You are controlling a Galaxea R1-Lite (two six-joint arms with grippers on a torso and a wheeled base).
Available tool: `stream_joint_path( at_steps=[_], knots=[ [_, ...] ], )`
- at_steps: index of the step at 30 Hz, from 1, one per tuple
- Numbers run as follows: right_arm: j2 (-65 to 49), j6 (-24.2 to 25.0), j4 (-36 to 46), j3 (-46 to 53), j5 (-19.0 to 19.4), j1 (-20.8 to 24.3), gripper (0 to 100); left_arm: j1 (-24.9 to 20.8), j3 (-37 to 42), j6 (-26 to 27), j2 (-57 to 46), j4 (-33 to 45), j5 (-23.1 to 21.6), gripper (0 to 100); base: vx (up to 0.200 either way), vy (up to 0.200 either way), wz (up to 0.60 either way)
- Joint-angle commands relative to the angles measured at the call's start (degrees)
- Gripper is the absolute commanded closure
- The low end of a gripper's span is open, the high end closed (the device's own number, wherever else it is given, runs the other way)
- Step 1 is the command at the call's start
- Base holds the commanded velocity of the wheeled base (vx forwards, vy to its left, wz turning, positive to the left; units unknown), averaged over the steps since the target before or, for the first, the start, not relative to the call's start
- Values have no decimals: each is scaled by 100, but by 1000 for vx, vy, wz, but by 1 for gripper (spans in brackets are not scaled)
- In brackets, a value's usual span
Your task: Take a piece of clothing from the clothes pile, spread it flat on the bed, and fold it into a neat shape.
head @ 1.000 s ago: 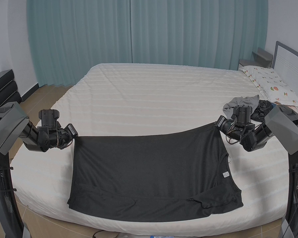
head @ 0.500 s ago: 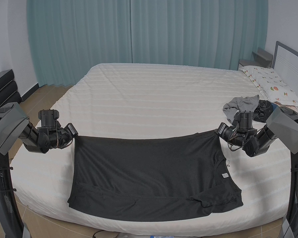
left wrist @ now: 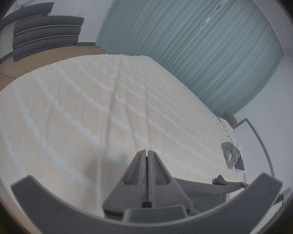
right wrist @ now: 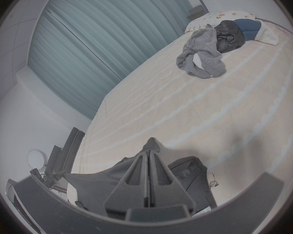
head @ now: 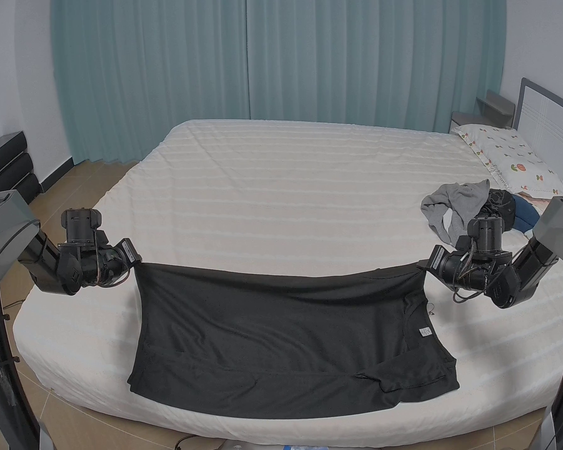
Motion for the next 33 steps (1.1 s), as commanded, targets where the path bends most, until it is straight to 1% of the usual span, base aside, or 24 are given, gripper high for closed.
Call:
stream_joint_path(
  at_steps=[1,7,9,13,17,19,24,30,33],
  knots=[
    [-409,10,-40,259,65,-48,100,18,260,111,-125,-14,1,100,0,0,0],
    [-611,10,-40,311,118,-101,100,18,225,93,-169,-23,1,100,0,0,0],
    [-673,18,-75,338,214,-136,100,27,119,85,-196,-32,1,100,0,0,0],
    [-594,53,-259,224,214,-136,100,36,-136,76,-134,-49,10,100,0,0,0],
    [-471,71,-277,21,214,-154,100,36,-232,67,-125,-49,10,100,0,0,0],
    [-321,80,-251,-286,179,-198,100,27,-399,-91,6,-58,10,100,0,0,0],
    [-145,80,-198,-559,179,-189,100,27,-724,-399,191,-40,19,100,0,0,0],
    [-66,71,-101,-673,179,-189,100,27,-751,-399,314,-5,27,100,0,0,0],
    [-154,71,-75,-550,188,-189,100,27,-698,-372,305,3,27,100,0,0,0]
  ],
)
